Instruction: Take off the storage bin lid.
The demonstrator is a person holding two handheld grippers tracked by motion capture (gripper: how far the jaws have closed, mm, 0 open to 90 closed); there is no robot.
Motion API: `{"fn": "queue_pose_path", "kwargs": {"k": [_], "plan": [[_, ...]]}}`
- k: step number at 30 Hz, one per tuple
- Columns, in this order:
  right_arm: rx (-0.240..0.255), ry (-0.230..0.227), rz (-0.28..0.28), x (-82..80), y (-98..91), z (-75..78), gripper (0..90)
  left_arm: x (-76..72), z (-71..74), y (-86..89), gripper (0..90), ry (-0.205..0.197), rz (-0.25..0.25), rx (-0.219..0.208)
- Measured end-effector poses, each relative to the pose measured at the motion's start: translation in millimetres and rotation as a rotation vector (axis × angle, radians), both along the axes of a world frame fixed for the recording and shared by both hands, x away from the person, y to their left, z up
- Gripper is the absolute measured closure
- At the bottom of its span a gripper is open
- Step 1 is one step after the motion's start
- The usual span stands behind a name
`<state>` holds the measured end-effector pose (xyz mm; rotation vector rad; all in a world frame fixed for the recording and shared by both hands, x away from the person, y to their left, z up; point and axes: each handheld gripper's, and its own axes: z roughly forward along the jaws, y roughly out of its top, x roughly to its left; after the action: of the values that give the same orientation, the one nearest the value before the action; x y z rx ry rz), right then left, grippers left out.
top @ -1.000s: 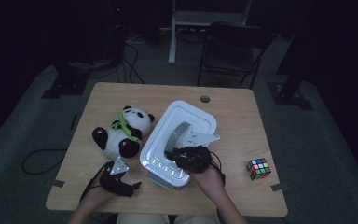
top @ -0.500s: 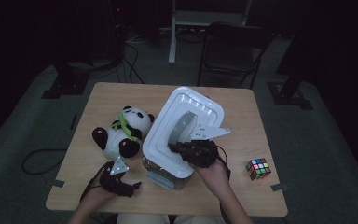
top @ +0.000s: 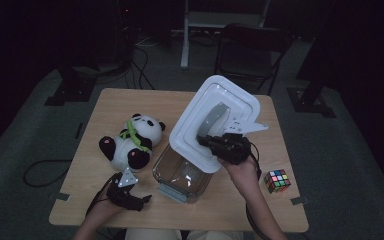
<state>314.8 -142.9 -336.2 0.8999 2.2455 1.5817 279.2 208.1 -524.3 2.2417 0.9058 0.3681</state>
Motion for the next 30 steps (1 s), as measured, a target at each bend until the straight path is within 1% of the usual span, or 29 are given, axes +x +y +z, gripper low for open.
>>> {"fn": "queue_pose_path", "kwargs": {"k": [3,6,9,11,13,16,20,21,22,24,26,30], "plan": [[0.008,0.0,-0.037,5.8,-10.6,2.0,86.5,-0.3,-0.1,-0.4,2.7,-0.001,0.002,0.001],[0.01,-0.013,-0.074,11.0,-21.2,4.0,86.5,-0.3,-0.1,-0.4,2.7,-0.001,0.002,0.001],[0.017,-0.016,-0.115,18.5,-33.4,5.9,86.5,-0.3,-0.2,-0.5,2.7,-0.002,0.002,0.0],[0.016,-0.015,-0.139,24.1,-41.4,6.5,86.5,-0.2,-0.1,-0.3,2.7,-0.001,0.002,-0.001],[0.03,-0.01,-0.159,30.1,-49.0,7.0,86.5,-0.1,0.0,-0.1,2.7,0.0,0.0,0.0],[0.032,-0.018,-0.198,39.3,-58.1,8.8,86.5,-0.2,-0.1,-0.3,2.7,-0.001,0.002,-0.001],[0.046,-0.003,-0.235,54.4,-70.3,10.0,86.5,-0.3,-0.2,-0.4,2.7,-0.002,0.003,-0.002],[0.041,-0.001,-0.244,58.0,-72.9,9.9,86.4,-0.2,-0.2,-0.4,2.7,-0.001,0.003,-0.002],[0.035,-0.001,-0.258,61.5,-75.4,9.4,86.5,-0.2,-0.2,-0.3,2.7,-0.001,0.003,-0.003],[0.037,0.008,-0.269,69.0,-81.0,6.8,86.4,0.0,-0.1,0.0,2.7,-0.001,0.001,-0.002],[0.025,0.019,-0.295,76.1,-85.8,2.9,86.4,0.2,0.1,0.4,2.7,0.0,0.0,-0.002],[0.036,0.046,-0.331,89.1,-95.0,-7.1,86.4,-0.3,-0.2,-0.5,2.7,-0.002,0.002,0.001]]}}
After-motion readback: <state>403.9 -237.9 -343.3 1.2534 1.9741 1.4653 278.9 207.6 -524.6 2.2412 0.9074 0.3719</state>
